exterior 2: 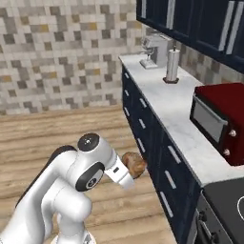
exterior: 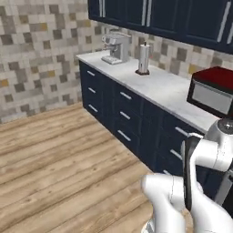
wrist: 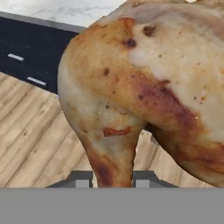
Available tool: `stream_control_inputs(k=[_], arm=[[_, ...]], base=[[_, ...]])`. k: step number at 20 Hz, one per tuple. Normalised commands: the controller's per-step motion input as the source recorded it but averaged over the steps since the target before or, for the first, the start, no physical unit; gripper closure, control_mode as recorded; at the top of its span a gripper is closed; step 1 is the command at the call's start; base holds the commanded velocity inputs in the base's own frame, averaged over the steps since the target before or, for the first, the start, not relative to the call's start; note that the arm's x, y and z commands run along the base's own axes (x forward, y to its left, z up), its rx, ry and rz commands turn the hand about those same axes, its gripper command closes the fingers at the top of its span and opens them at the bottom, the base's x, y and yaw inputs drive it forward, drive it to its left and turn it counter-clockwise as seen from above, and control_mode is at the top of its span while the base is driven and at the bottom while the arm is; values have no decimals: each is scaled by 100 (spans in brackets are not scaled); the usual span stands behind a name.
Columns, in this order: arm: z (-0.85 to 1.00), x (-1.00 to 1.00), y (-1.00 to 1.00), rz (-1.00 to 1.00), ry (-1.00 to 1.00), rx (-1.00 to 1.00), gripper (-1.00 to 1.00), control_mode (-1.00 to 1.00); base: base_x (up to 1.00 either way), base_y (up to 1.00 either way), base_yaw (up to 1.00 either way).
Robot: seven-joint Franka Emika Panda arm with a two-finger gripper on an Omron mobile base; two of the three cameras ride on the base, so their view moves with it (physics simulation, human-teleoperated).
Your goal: Take the chicken drumsticks from the pan and place one on each plate on the dining counter.
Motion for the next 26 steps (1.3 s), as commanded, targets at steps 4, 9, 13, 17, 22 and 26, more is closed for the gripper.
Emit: stream_control_inputs(k=[4, 9, 13, 17, 22, 26], arm=[[0, 0, 0, 0, 0, 0, 100, 100], [0, 0, 0, 0, 0, 0, 100, 100], [0, 0, 0, 0, 0, 0, 100, 100], [0, 0, 0, 0, 0, 0, 100, 100], [0, 0, 0, 0, 0, 0, 100, 100], [0, 0, 0, 0, 0, 0, 100, 100]], base=[[-5, 0, 100], [16, -2, 99], [83, -12, 64], [100, -13, 27], [100, -17, 21], [100, -19, 20]])
